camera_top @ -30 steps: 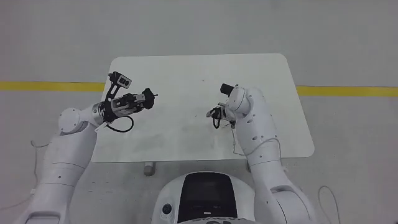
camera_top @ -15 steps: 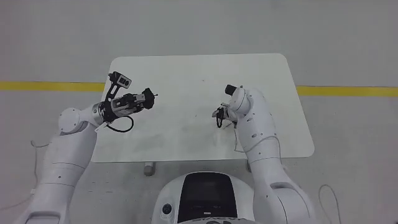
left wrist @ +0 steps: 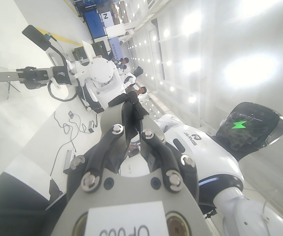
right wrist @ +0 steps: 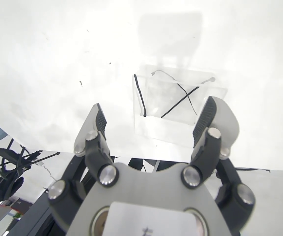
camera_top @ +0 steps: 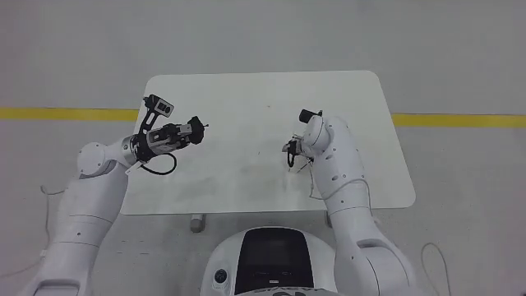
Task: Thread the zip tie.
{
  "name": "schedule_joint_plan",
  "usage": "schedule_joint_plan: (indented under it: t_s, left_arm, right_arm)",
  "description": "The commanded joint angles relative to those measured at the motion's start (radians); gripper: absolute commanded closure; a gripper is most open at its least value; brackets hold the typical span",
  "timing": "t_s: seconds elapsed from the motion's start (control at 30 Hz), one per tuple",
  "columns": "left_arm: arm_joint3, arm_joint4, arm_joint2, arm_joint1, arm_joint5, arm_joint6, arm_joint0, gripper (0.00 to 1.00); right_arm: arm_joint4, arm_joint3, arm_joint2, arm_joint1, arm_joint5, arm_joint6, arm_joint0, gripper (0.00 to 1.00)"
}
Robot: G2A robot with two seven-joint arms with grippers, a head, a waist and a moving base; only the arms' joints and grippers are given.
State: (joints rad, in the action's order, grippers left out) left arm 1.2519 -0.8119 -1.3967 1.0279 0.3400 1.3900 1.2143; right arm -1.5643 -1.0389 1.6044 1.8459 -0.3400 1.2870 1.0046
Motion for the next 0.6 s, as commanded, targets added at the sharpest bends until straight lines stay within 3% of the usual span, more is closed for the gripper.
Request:
schedule_joint_plan:
  t_s: [0.0, 0.07, 0.13, 0.57]
  left_arm:
    - [0.000, 0.000, 0.000, 0.000, 0.000, 0.000, 0.000, 1.00]
    - [0.000, 0.000, 0.000, 0.000, 0.000, 0.000, 0.000, 1.00]
    - [0.000, 0.000, 0.000, 0.000, 0.000, 0.000, 0.000, 1.00]
    - [0.000, 0.000, 0.000, 0.000, 0.000, 0.000, 0.000, 1.00]
  right_arm:
    - [-0.006, -0.012, -0.003, 0.001, 0.000, 0.011, 0.005, 0.18]
    - [-0.006, -0.030, -0.005, 0.000, 0.000, 0.016, 0.016, 0.40]
    - [-0.006, -0.045, -0.003, -0.001, 0.000, 0.020, 0.025, 0.50]
    - [0.011, -0.152, -0.007, -0.010, 0.000, 0.051, 0.088, 0.61]
